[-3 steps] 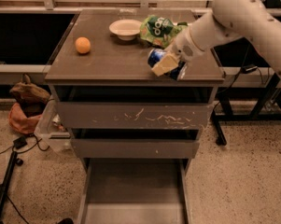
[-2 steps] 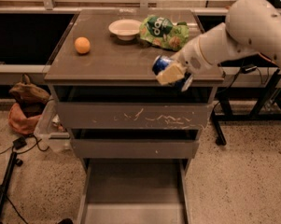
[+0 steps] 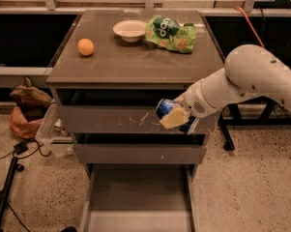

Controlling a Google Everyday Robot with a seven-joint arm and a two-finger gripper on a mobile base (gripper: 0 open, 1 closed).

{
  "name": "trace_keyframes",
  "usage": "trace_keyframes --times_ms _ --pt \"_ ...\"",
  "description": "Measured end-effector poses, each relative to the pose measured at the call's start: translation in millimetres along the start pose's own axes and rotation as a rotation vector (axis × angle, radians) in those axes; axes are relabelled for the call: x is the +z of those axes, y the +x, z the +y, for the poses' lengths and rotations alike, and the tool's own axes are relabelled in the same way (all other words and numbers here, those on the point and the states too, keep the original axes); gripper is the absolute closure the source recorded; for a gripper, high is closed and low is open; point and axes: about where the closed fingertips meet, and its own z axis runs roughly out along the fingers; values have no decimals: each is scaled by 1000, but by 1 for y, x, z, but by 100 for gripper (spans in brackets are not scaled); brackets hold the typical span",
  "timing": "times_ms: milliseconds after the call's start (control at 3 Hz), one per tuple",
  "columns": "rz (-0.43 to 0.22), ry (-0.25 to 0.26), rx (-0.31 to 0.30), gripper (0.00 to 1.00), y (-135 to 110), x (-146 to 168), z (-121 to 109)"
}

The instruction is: Place pepsi can into bottom drawer

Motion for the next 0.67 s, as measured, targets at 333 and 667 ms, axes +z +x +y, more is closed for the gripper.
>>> trace_keyframes --times_ms 333,667 --pt "-2 -2 -2 100 0 3 1" --pt "-38 -7 -2 100 20 28 9"
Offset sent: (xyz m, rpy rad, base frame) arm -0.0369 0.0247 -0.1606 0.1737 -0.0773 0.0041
